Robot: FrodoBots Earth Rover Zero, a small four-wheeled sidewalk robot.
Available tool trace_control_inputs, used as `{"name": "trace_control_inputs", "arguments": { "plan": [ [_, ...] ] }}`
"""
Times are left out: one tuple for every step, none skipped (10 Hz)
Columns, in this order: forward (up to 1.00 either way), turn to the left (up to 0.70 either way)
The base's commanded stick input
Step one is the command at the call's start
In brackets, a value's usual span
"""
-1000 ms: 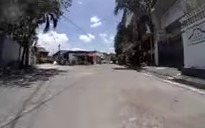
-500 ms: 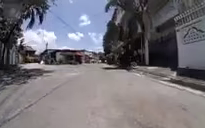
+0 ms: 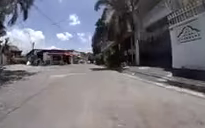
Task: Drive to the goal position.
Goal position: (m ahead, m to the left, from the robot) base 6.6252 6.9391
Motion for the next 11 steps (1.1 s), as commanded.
{"name": "trace_control_inputs", "arguments": {
  "plan": [
    [1.0,-0.01],
    [1.0,0.02],
    [1.0,0.11],
    [1.0,0.11],
    [1.0,0.11],
    [1.0,0.11],
    [1.0,0.11],
    [1.0,0.11],
    [1.0,0.11],
    [1.0,0.12],
    [1.0,0.4]
  ]
}}
